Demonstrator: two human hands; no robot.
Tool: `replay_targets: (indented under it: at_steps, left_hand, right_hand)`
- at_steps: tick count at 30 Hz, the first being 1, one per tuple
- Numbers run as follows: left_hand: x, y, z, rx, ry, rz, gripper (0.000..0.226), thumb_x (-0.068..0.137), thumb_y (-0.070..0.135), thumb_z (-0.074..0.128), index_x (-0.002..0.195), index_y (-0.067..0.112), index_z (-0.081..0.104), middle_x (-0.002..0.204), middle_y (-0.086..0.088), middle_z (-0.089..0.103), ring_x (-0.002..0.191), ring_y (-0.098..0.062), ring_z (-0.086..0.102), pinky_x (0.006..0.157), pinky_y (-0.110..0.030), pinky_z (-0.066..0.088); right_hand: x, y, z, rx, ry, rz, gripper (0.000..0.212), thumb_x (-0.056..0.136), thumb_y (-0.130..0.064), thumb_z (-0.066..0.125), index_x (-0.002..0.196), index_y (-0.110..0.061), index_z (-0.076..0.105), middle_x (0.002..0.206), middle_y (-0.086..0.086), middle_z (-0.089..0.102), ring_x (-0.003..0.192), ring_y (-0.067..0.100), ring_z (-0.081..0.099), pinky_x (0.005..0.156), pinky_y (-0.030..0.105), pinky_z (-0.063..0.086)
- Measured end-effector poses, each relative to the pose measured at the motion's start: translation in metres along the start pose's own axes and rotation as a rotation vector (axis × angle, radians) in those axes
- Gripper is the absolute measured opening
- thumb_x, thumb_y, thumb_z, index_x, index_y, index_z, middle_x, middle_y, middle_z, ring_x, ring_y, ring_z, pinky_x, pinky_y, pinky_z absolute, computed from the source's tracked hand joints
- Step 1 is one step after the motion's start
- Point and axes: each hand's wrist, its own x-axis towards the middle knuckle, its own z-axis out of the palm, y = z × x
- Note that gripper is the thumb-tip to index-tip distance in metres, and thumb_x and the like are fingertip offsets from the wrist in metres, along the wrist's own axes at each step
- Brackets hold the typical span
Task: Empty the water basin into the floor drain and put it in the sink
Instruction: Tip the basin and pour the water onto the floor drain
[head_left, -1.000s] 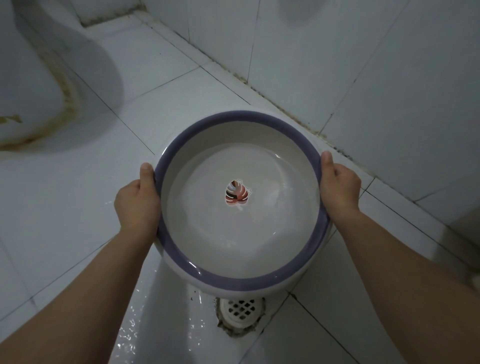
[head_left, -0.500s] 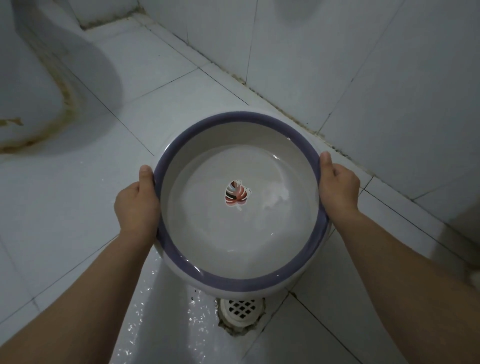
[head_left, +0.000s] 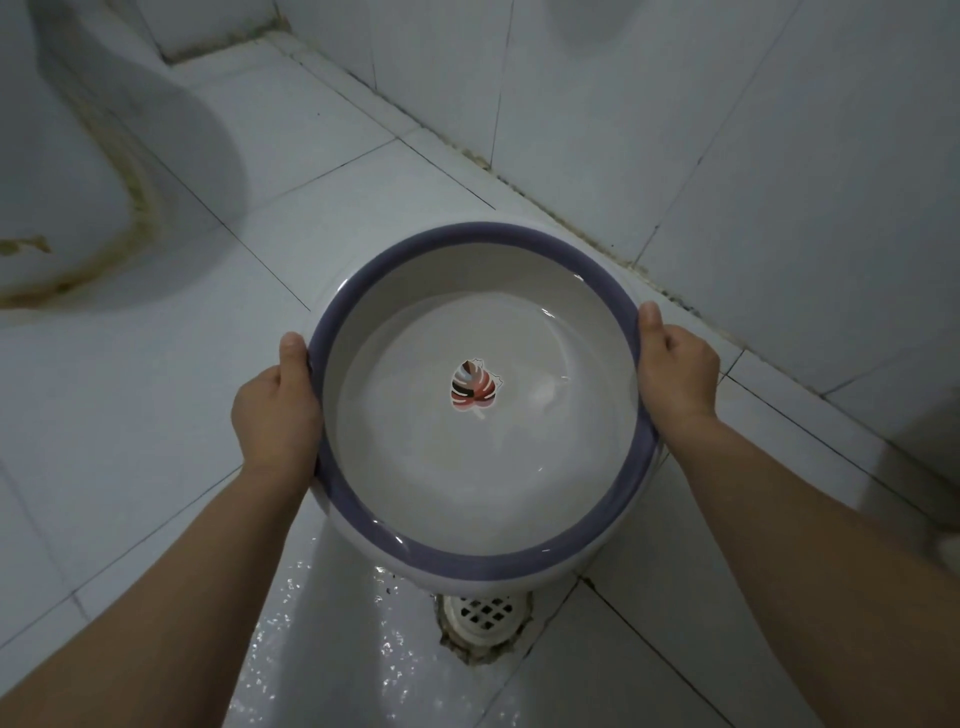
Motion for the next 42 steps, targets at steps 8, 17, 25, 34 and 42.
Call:
replay_targets:
  at_steps: [8, 17, 25, 34, 42]
  left_hand:
    - [-0.0036, 0.0005, -0.0024, 0.012, 0.0, 0.027, 0.063, 0.09, 0.051, 0.025, 0.06, 0.003, 0.052, 0.058, -0.011, 0.05, 0.058, -0.027, 0.047, 0.063, -0.042, 0.043]
    - [-0.0027, -0.0032, -0.0031, -0.014, -0.002, 0.018, 0.061, 0.091, 0.052, 0.027, 0.056, 0.007, 0.049, 0.057, -0.009, 0.05, 0.056, -0.024, 0.047, 0.056, -0.034, 0.039]
    - [-0.0013, -0.0047, -0.0033, -0.035, -0.005, -0.009, 0.059, 0.09, 0.053, 0.027, 0.054, 0.011, 0.047, 0.057, -0.009, 0.051, 0.06, -0.027, 0.049, 0.063, -0.039, 0.043]
    - [-0.0044, -0.0023, -0.0043, -0.048, -0.009, -0.011, 0.056, 0.092, 0.049, 0.028, 0.053, 0.013, 0.047, 0.057, -0.008, 0.05, 0.055, -0.021, 0.046, 0.055, -0.032, 0.038]
    - [-0.0047, -0.0033, -0.0054, -0.05, -0.023, 0.001, 0.056, 0.091, 0.049, 0.027, 0.055, 0.011, 0.047, 0.058, -0.009, 0.05, 0.055, -0.021, 0.046, 0.054, -0.03, 0.038]
  right_hand:
    - [-0.0015, -0.0008, -0.0003, 0.003, 0.001, 0.001, 0.059, 0.091, -0.055, 0.032, 0.059, -0.007, 0.046, 0.053, -0.001, 0.043, 0.049, 0.01, 0.039, 0.046, 0.023, 0.029]
    - [-0.0032, -0.002, -0.0025, -0.02, 0.007, 0.0, 0.058, 0.092, -0.054, 0.032, 0.054, -0.01, 0.043, 0.053, -0.002, 0.043, 0.05, 0.007, 0.039, 0.045, 0.022, 0.028]
    - [-0.0047, -0.0043, -0.0035, -0.015, 0.006, -0.009, 0.058, 0.094, -0.05, 0.029, 0.061, -0.006, 0.046, 0.053, -0.002, 0.042, 0.049, 0.007, 0.037, 0.045, 0.022, 0.028]
    - [-0.0063, -0.005, -0.0042, 0.01, 0.02, -0.022, 0.058, 0.095, -0.048, 0.029, 0.063, -0.003, 0.049, 0.052, -0.001, 0.04, 0.048, 0.009, 0.036, 0.046, 0.023, 0.029]
    - [-0.0071, -0.0036, -0.0057, -0.003, 0.029, -0.029, 0.058, 0.094, -0.049, 0.032, 0.06, -0.004, 0.045, 0.051, 0.0, 0.04, 0.048, 0.01, 0.035, 0.047, 0.023, 0.029]
